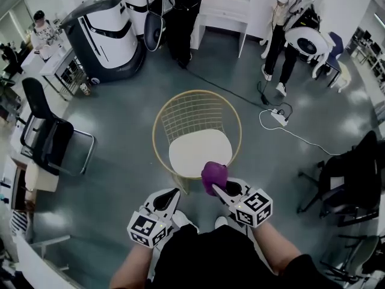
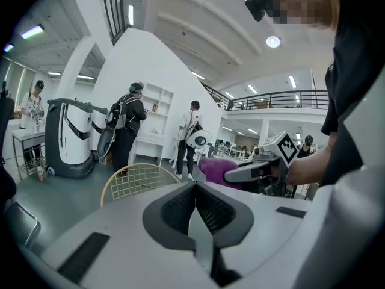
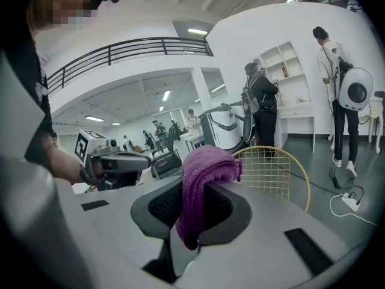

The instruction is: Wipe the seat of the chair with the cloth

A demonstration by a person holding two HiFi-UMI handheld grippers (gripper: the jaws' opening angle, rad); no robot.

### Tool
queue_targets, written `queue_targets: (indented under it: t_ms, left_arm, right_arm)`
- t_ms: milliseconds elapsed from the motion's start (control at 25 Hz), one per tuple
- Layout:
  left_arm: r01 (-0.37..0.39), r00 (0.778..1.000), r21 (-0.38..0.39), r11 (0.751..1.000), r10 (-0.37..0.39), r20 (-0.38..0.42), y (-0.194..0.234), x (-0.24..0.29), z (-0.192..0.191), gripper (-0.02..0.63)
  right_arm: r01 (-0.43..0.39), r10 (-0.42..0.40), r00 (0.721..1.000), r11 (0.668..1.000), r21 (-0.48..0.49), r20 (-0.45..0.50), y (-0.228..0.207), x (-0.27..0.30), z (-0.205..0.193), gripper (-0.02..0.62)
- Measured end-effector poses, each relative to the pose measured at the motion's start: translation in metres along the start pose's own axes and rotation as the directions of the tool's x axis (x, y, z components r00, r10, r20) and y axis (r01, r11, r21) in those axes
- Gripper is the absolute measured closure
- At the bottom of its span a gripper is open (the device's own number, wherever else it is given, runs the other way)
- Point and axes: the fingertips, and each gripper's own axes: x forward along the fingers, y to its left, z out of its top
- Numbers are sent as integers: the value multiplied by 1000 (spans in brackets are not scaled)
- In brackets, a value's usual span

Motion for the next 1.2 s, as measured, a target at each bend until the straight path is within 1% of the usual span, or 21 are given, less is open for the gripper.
queue_targets:
  t_ms: [160, 280, 440, 560, 840, 1200]
  left_arm:
    - [-49, 999, -10, 999, 49, 22, -28, 1, 5, 589]
    - [-69, 997, -10, 998, 69, 24, -57, 8, 2, 589]
    - [-90, 995, -15, 996, 90, 30, -94, 17, -4, 589]
    - [-105, 994, -12, 994, 105, 34, -112, 20, -6, 589]
    - [-132, 990, -13, 991, 132, 50, -133, 26, -4, 589]
    - [-140, 988, -11, 990, 141, 62, -139, 41, -3, 589]
  right_arm:
    - [-50, 50, 999, 998, -39, 2, 1, -24, 1, 525]
    - [-71, 72, 997, 996, -60, 15, -3, -48, 0, 526]
    - [-97, 98, 995, 993, -65, 24, -11, -78, -12, 526]
    - [-112, 114, 993, 991, -72, 24, -13, -92, -17, 526]
    - [-143, 146, 989, 985, -93, 23, -16, -108, -20, 526]
    - [-158, 161, 987, 981, -111, 21, -27, -113, -20, 526]
